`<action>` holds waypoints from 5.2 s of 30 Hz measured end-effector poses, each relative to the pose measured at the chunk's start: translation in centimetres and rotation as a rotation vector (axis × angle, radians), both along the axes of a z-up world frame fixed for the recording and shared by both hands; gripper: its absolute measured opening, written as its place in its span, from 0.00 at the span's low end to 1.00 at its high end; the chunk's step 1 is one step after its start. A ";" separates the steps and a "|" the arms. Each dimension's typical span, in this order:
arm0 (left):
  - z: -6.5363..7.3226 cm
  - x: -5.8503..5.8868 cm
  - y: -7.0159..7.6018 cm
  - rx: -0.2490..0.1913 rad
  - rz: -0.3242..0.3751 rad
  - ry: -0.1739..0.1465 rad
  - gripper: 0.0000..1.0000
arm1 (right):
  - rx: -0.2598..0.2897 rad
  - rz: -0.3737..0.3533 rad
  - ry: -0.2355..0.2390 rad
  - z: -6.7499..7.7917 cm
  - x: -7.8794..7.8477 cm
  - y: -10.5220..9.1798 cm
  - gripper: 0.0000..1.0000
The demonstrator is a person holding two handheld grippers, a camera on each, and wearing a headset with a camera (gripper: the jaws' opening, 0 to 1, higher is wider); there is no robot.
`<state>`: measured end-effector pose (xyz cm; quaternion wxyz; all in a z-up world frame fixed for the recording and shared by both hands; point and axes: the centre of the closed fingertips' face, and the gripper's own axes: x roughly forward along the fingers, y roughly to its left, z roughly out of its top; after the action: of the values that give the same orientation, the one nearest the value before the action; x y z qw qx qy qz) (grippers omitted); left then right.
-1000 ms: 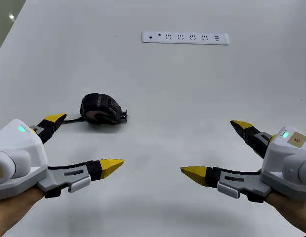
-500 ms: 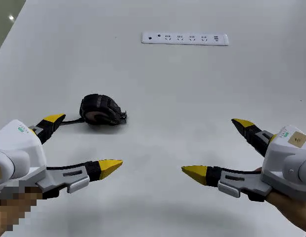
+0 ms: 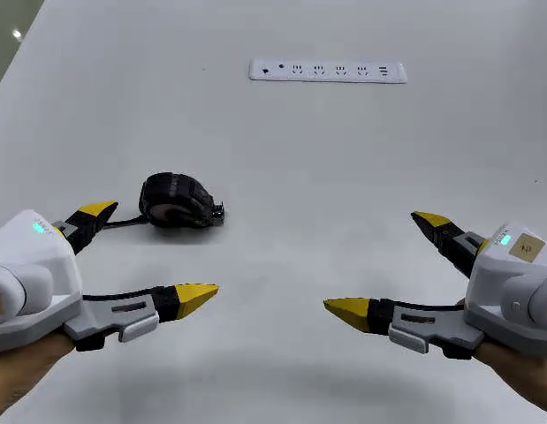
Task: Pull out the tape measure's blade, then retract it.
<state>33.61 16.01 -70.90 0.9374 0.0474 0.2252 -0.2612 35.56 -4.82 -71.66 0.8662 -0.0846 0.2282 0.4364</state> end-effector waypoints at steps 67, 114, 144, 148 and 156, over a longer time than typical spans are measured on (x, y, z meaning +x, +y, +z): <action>-3.6 6.0 3.1 0.200 -0.293 0.128 0.99 | -0.132 0.435 0.015 -4.0 4.9 7.6 0.99; -6.1 7.5 3.9 0.408 -0.614 0.207 0.30 | -0.256 0.830 -0.107 -7.4 5.4 16.6 0.30; -6.0 7.6 4.3 0.400 -0.618 0.221 0.25 | -0.248 0.821 -0.058 -8.4 6.1 19.3 0.12; -6.0 7.5 4.4 0.395 -0.621 0.223 0.25 | -0.256 0.825 -0.070 -8.5 6.2 19.3 0.11; -6.0 7.4 4.3 0.383 -0.621 0.230 0.25 | -0.254 0.825 -0.061 -8.8 6.5 19.2 0.09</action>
<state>40.98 20.34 -76.94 0.7564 0.2580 0.3484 -0.4898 42.04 14.40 -80.41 0.6083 -0.2877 0.2014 0.7117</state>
